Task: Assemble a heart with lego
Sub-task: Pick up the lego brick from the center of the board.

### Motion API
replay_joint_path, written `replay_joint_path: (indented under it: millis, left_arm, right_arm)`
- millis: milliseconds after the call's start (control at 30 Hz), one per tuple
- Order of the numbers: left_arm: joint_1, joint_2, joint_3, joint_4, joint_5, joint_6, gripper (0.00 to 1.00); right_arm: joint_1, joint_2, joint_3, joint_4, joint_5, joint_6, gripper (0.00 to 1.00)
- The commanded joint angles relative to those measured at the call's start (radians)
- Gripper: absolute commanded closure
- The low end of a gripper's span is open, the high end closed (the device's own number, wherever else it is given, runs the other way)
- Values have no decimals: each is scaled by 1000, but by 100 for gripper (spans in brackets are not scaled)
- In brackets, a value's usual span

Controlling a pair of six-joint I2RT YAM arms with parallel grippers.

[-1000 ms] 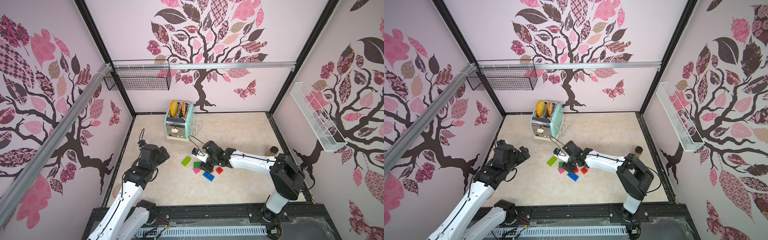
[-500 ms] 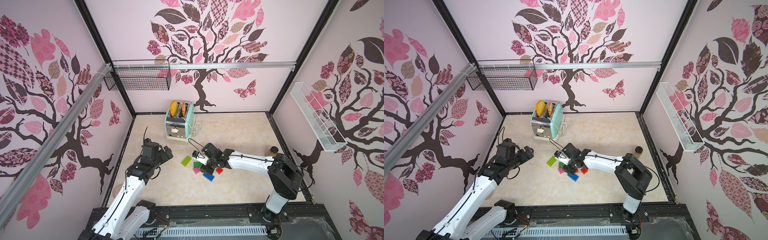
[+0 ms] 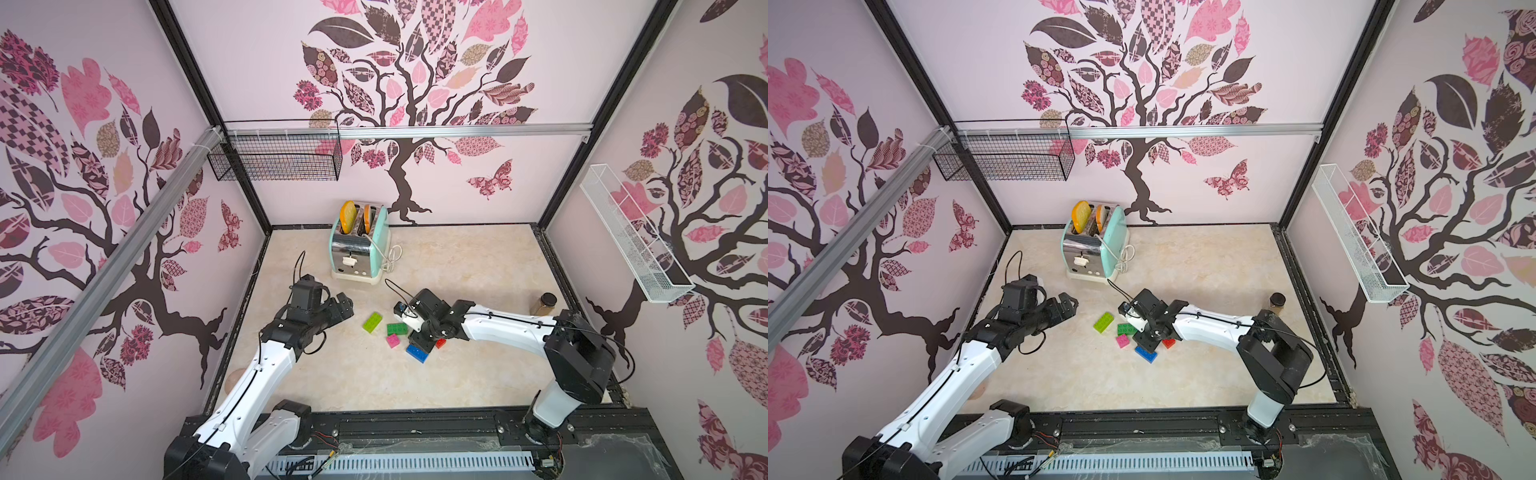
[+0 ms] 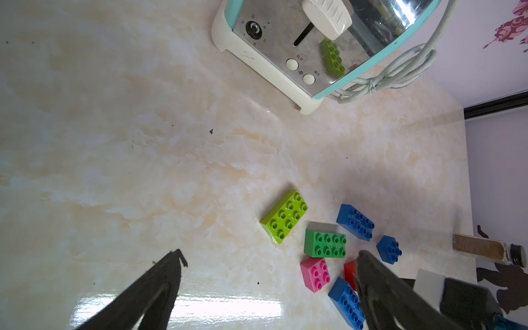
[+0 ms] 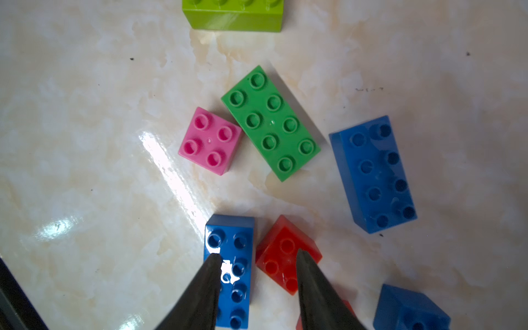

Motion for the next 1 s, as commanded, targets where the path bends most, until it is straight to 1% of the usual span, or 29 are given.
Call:
replay_joint_path:
  millis: [0,167,333,500,833,967]
  left_arm:
    - [4,-1,-1,51,42,10,3]
    - [4,10,-3,71,56,3,3]
    - [4,17,2,80,61,4,3]
    - [4,11,-1,81,64,4,3]
    - [4,-5,-11,84,67,5,3]
    - [4,-6,-11,82,67,9,3]
  right_arm:
    - [-48,-20,24,-39,0,88,58]
    - [-55,-6,24,-68,17,147,59]
    - [-53,5,12,-38,-35,189,59]
    - [-49,29,12,-26,-33,214,58]
    - [-14,113,42,-9,49,286,57]
    - [-5,133,39,-16,80,306,61]
